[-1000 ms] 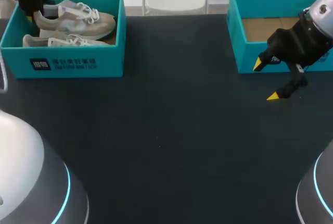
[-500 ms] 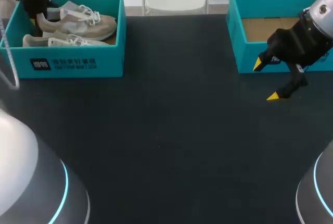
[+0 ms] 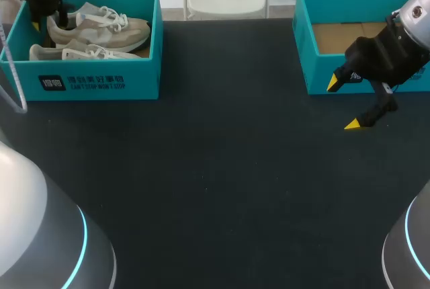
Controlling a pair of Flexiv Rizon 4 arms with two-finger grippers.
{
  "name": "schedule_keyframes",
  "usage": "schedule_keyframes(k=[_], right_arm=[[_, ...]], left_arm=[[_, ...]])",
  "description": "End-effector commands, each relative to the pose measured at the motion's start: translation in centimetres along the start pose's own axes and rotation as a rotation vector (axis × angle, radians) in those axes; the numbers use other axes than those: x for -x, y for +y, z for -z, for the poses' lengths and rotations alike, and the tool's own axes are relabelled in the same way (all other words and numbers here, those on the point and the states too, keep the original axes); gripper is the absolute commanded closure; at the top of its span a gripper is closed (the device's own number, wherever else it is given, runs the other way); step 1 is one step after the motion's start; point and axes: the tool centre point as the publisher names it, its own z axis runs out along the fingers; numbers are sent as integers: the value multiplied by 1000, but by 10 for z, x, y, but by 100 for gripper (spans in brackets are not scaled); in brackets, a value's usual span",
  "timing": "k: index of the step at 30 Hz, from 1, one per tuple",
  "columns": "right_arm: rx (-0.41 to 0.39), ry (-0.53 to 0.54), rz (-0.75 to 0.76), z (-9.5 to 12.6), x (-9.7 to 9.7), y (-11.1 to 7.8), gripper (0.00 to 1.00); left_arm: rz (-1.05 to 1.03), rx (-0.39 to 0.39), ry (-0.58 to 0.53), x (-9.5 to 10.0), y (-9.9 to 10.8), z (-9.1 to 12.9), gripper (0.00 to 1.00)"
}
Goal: Take the shoe out of the shoebox, open the shoe tongue, remove and reinsert the insole, then place the shoe into the shoebox
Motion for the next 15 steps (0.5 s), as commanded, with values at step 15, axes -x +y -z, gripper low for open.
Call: schedule_keyframes(k=[15], right_arm=[[-3, 0, -1, -1, 1, 0, 0]], left_arm=[[-34, 74, -165, -8, -35, 86, 24]])
